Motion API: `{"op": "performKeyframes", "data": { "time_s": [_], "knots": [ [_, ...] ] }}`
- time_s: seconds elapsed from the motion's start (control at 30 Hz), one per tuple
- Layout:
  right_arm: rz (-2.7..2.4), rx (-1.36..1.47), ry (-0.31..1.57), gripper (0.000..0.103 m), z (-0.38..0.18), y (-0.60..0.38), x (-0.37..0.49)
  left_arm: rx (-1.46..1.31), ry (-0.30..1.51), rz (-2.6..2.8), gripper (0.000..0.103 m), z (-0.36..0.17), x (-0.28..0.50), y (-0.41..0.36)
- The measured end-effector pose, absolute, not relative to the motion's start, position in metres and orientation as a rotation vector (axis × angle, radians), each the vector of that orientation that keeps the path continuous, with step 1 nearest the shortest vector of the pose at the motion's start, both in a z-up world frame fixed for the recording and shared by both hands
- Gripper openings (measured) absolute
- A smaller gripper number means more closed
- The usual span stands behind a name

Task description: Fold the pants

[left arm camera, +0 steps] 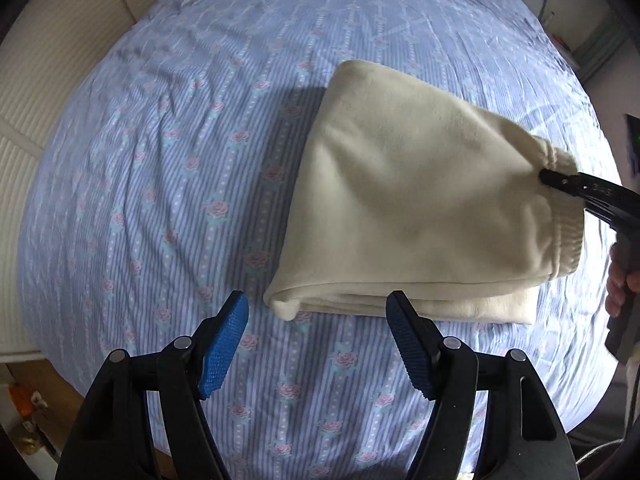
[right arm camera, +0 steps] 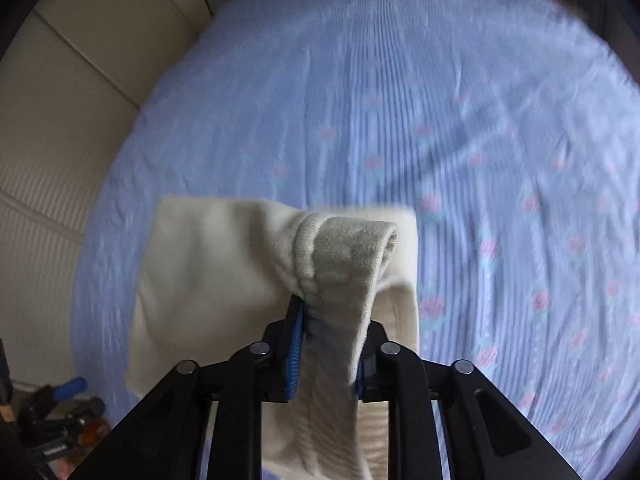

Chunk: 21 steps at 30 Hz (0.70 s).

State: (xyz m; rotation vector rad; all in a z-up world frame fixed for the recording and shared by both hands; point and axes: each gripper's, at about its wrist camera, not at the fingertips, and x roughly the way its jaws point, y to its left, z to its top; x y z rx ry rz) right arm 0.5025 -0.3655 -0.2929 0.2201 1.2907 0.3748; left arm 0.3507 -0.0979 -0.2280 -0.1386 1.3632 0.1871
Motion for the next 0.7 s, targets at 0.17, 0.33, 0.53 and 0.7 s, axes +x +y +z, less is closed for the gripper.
{"op": "performKeyframes", "data": {
  "time_s": [0.17, 0.33, 0.53, 0.7],
  "knots": [
    [0.263, 0.172, 1.254, 0.058, -0.281, -0.384, 0.476, -0.132, 1.37, 0.192, 0.071, -0.233, 0.349, -0.102],
    [0.234, 0.228, 1.319, 0.059, -0.3, -0.4, 0.449, -0.172, 1.38, 0.205, 0.071, -0.236, 0.35, -0.099],
    [0.193, 0.271, 1.366, 0.059, -0.32, -0.41, 0.42, -0.136, 1.363, 0.2, 0.071, -0.231, 0.345, -0.105],
    [0.199, 0.258, 1.375, 0.059, -0.31, -0.417, 0.396, -0.141, 1.357, 0.218, 0.071, -0.229, 0.336, -0.104]
  ]
}}
